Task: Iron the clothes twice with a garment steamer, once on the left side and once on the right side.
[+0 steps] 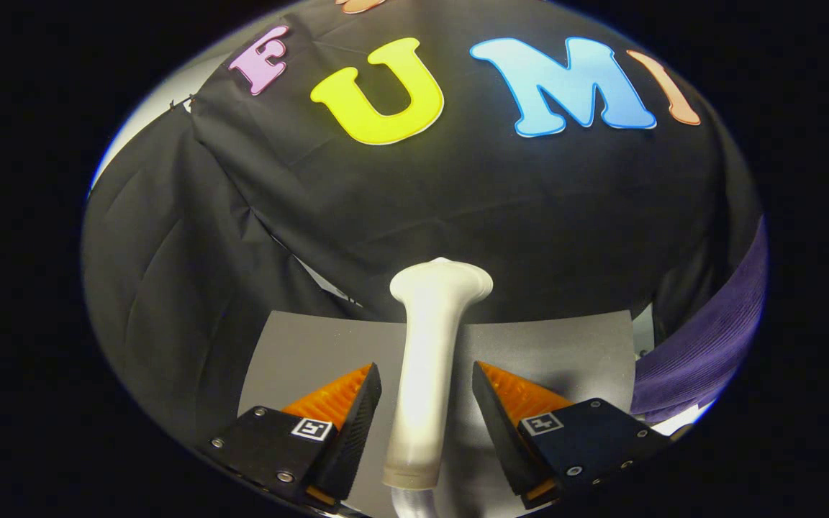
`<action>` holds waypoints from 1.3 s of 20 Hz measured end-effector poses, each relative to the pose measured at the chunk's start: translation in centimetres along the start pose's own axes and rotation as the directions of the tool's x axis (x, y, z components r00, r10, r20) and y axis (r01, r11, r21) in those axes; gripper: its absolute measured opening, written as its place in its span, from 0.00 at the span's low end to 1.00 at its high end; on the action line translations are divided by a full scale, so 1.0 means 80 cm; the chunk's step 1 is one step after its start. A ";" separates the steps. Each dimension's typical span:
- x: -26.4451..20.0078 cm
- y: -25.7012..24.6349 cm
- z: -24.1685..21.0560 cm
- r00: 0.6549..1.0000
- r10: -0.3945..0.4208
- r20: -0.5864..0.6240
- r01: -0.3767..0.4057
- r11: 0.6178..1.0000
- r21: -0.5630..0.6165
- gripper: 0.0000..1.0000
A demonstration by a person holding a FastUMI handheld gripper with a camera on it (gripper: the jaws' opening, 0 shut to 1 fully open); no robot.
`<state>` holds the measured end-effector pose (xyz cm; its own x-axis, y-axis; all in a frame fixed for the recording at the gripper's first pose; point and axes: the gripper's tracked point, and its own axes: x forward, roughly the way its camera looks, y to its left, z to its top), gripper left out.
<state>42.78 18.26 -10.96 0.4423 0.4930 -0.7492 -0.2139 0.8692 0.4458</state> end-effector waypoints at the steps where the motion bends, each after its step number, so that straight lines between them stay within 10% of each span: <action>1: 0.004 -0.002 -0.003 1.000 -0.002 -0.013 0.002 1.000 0.004 0.78; 12: 0.003 0.012 -0.020 0.994 0.102 -0.035 -0.099 0.992 0.080 0.36; 26: -0.154 0.013 -0.064 0.980 0.089 0.176 -0.078 0.995 -0.066 0.35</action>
<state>32.60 13.28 -3.78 0.5677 0.5541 -0.6089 -0.3050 0.8285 0.4696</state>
